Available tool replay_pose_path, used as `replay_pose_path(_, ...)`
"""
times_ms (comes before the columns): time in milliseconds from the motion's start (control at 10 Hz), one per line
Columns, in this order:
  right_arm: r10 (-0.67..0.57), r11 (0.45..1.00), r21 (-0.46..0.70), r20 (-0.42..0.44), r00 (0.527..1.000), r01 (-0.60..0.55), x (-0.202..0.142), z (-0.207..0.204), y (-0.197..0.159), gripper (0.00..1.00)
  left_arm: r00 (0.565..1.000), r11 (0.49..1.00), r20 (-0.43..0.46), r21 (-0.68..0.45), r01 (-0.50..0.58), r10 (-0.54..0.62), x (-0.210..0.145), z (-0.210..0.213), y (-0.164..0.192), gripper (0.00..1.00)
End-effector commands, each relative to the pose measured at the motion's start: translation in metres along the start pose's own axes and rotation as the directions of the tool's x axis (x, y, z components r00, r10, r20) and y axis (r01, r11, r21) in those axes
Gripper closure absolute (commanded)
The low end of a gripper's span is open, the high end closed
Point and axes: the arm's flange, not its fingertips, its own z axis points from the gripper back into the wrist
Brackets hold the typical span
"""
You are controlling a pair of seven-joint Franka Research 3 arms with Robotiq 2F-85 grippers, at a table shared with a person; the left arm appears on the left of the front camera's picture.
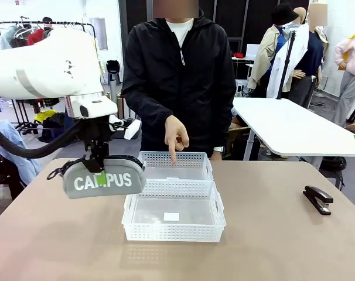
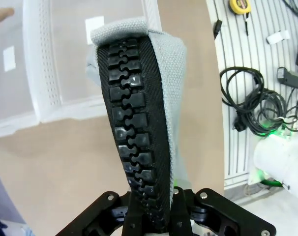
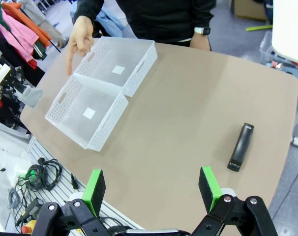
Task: Distribute items into two baskets.
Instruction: Place the picked Pencil pouch into the Organizing basket as instructed by the person.
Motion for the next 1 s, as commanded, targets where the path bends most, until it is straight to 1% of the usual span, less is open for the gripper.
replay_pose_path(0,0.008,1.000,0.019,0.017,1.000,-0.008,0.001,0.000,0.000,0.00,1.000,1.000,0.021,0.028,0.011,-0.012,0.017,-0.001,0.006,1.00)
replay_pose_path(100,0.008,1.000,0.019,0.017,1.000,-0.008,0.001,0.000,0.000,0.00,0.999,1.000,0.026,0.017,0.023,-0.024,0.028,-0.002,0.012,1.00)
replay_pose_path(500,0.008,1.000,0.019,0.017,1.000,-0.008,0.001,0.000,0.000,0.00,0.997,0.997,-0.007,-0.020,0.080,-0.080,0.078,-0.011,0.037,1.00)
replay_pose_path(900,0.008,1.000,0.019,0.017,1.000,-0.008,0.001,0.000,0.000,0.00,0.990,0.991,-0.038,-0.013,0.133,-0.133,0.116,-0.034,0.038,1.00)
